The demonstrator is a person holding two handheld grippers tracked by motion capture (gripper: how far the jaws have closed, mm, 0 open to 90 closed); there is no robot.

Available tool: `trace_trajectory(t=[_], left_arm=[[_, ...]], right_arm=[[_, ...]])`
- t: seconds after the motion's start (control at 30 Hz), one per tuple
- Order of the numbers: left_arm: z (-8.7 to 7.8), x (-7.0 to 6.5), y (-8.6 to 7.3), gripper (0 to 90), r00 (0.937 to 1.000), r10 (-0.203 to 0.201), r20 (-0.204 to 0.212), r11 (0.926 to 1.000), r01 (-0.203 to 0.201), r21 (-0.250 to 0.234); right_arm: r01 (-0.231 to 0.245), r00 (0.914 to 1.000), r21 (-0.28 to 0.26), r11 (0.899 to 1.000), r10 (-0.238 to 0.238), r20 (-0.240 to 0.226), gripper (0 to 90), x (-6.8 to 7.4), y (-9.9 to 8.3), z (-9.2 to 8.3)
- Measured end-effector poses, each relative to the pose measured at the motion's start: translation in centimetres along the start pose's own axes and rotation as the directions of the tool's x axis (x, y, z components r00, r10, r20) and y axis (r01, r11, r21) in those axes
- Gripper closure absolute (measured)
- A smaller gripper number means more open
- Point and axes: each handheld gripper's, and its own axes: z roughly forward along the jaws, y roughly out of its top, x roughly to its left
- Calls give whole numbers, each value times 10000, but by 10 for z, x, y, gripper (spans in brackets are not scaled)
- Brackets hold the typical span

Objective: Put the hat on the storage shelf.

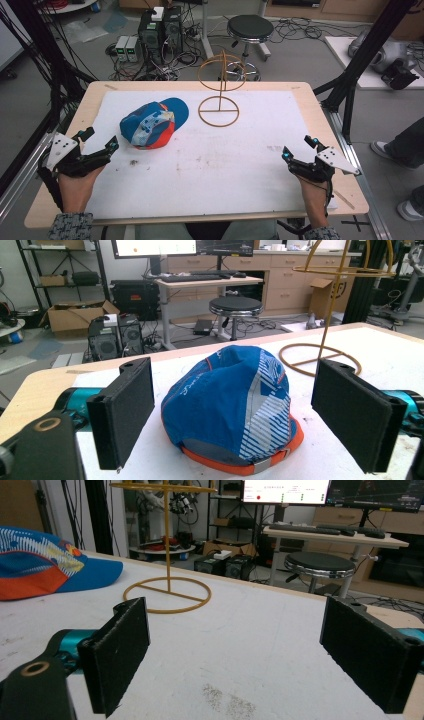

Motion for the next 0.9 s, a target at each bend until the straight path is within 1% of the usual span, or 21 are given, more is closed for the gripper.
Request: trace_trajectory(t=[0.13,0.3,0.43,0.63,0.8,0.87,0.9], left_arm=[[-1,0,1,178,10000,-45,1,10000,45,-26],[-1,-1,2,183,10000,32,36,10000,-32,-13],[0,-2,3,186,9999,118,121,9999,-118,-15],[1,-1,7,187,9998,118,155,9998,-116,-132],[8,-4,13,187,9993,238,301,9996,-233,-175],[18,-7,18,189,9984,319,460,9993,-311,-184],[18,-7,18,189,9984,319,460,9993,-311,-184]], right_arm=[[115,9999,-17,9999,-115,-7,117,1,0,0],[-107,9999,-33,9999,107,80,117,-1,0,0],[-98,9999,-111,9999,99,99,117,-2,0,-1],[-55,10000,-52,10000,56,65,117,-1,0,0],[-118,9999,-35,9999,119,79,117,-1,0,0],[-88,9999,-26,10000,88,91,117,-1,0,0],[-92,9999,-24,10000,92,91,117,-1,0,0]])
